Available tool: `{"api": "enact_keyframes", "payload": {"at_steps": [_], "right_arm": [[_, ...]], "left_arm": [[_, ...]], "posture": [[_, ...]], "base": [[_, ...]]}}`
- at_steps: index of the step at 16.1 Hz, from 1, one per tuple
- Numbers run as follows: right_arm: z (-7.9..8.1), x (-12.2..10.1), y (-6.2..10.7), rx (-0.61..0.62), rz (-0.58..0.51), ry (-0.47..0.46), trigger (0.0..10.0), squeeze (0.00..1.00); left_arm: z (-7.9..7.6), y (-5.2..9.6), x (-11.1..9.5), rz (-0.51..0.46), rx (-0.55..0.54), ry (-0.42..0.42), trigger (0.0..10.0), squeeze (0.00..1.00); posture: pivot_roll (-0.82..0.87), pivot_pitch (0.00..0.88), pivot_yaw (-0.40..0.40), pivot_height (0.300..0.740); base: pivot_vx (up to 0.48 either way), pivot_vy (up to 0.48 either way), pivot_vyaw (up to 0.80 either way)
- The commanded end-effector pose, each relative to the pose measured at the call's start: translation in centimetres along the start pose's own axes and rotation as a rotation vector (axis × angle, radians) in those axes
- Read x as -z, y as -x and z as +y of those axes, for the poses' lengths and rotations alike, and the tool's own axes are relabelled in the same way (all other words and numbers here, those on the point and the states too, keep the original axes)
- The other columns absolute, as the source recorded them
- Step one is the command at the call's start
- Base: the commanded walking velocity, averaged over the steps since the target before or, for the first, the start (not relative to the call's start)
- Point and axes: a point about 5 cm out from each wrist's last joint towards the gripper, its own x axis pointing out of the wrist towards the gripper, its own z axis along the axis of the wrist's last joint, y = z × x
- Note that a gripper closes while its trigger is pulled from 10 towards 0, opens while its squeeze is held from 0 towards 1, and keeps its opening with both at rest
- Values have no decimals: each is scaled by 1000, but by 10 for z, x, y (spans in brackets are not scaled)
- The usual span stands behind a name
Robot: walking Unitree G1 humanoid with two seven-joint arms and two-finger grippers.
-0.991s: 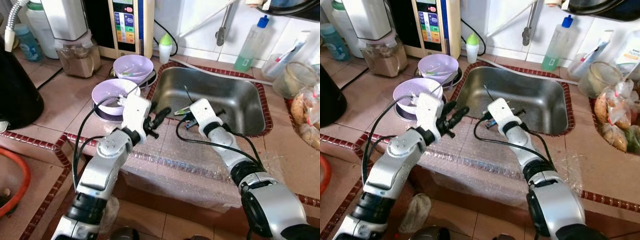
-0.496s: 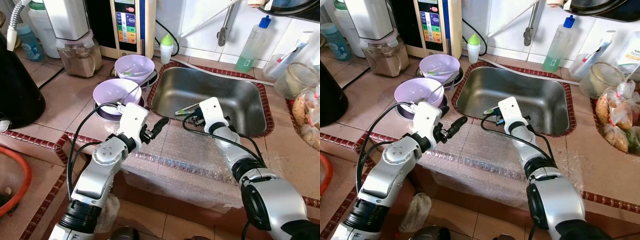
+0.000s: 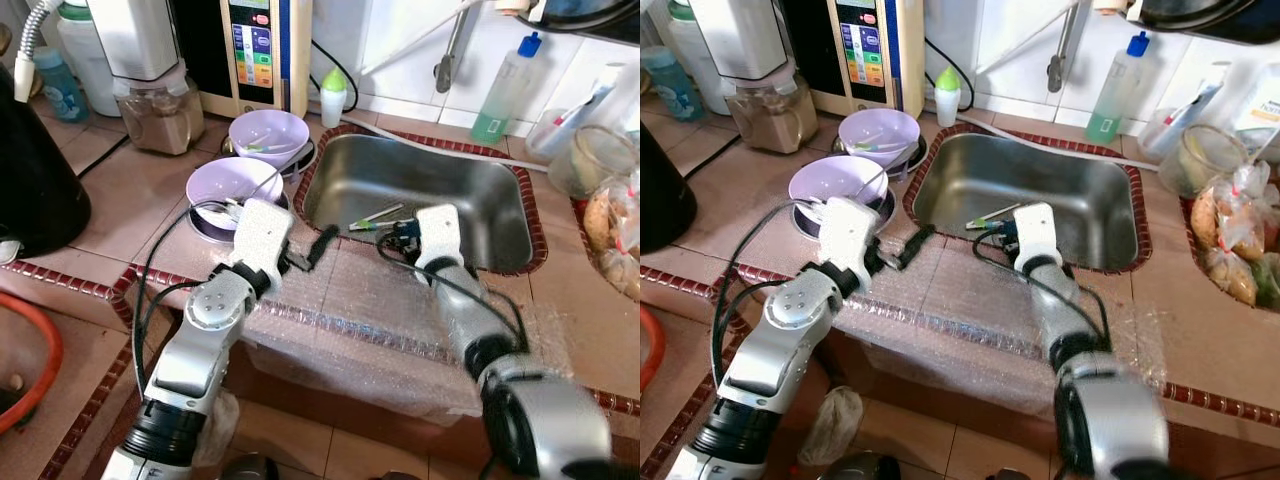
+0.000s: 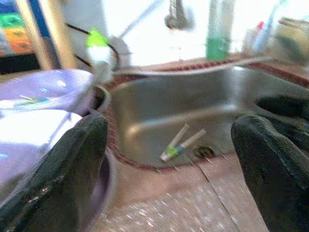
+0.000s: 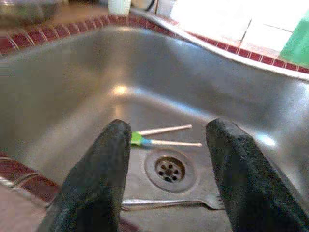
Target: Kitchen organization
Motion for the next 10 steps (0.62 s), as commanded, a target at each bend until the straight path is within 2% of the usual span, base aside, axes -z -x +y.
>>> {"api": "enact_keyframes", "payload": {"at_steps": [1, 3, 5, 6, 10], "right_arm": [[3, 11, 8, -13, 8, -57, 10000, 1000], [8, 13, 17, -32, -47, -100, 10000, 1000], [12, 11, 21, -44, -76, -125, 10000, 1000], [21, 8, 27, -70, -105, -163, 10000, 1000], [45, 11, 48, -149, -134, -181, 10000, 1000]], "left_arm": [[6, 1, -4, -31, -54, -11, 10000, 1000], [11, 4, -10, -69, -104, -48, 10000, 1000], [17, 3, -9, -55, -147, -56, 10000, 1000], [23, -1, -8, -35, -155, -63, 10000, 1000], [36, -29, -20, -40, -128, -108, 10000, 1000]], "posture": [[38, 0, -1, 740], [27, 0, 10, 740], [19, 0, 16, 740], [-1, 0, 35, 740], [-36, 0, 66, 740]], "base": [[0, 0, 0], [0, 0, 0], [0, 0, 0], [0, 0, 0], [0, 0, 0]]}}
